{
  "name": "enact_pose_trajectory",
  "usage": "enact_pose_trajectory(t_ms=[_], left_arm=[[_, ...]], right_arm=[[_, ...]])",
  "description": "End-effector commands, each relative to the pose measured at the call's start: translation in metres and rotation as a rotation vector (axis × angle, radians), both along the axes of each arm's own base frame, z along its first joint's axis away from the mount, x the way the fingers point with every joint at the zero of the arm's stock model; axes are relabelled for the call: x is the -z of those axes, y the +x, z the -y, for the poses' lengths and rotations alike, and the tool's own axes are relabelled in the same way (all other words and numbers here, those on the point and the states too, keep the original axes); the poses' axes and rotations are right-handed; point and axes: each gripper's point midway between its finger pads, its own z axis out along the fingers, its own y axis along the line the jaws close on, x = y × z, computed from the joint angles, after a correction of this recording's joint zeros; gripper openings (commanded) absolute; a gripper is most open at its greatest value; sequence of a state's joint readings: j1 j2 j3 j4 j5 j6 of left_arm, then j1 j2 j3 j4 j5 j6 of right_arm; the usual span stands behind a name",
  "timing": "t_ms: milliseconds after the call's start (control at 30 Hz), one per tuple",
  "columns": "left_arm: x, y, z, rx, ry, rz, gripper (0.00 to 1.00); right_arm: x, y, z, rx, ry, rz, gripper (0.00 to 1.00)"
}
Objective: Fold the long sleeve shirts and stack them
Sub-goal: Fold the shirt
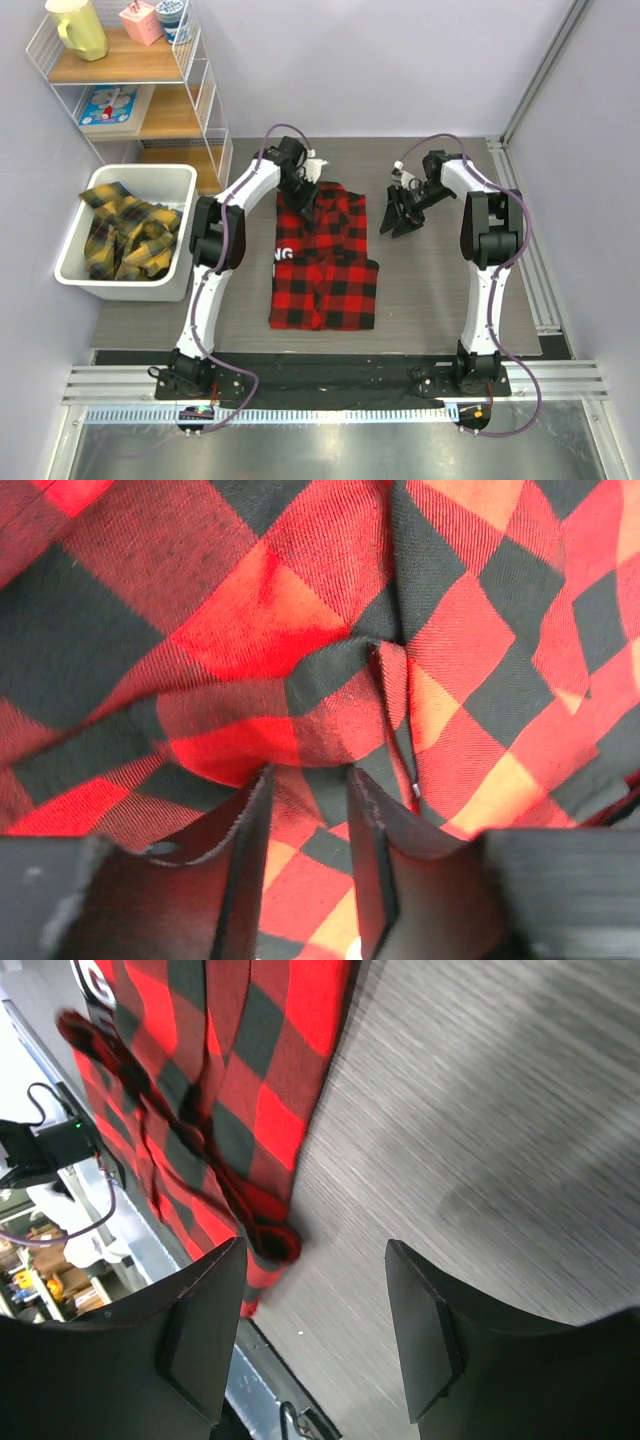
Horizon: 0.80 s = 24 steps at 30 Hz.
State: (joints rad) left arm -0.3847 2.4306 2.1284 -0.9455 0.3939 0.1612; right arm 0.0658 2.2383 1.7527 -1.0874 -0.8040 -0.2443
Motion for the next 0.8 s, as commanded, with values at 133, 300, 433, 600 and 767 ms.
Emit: enact_pose_trajectory(t_ms=[133, 300, 433, 600, 767], left_arm=[[-0.088, -0.002, -0.006, -0.067, -0.215, 0.139, 0.51], [-0.098, -0.090, -0.020, 0.062, -0.267, 0.016, 0.56], [-0.078, -0.135, -0.036, 0.066, -0.225, -0.116, 0.57], [-0.059, -0.146, -0.045, 0.061, -0.177, -0.140, 0.60], [-0.045, -0.150, -0.051, 0.072, -0.137, -0.172, 0.61]], right_arm=[[-0.019, -0.039, -0.010, -0.003, 0.041, -0.027, 0.67], [-0.011, -0.055, -0.033, -0.026, 0.039, -0.001, 0.74], [-0.009, -0.057, -0.046, -0.037, 0.039, 0.000, 0.76], [0.002, -0.057, -0.060, -0.070, 0.012, 0.012, 0.75], [0.012, -0.061, -0.070, -0.105, -0.007, 0.010, 0.65]])
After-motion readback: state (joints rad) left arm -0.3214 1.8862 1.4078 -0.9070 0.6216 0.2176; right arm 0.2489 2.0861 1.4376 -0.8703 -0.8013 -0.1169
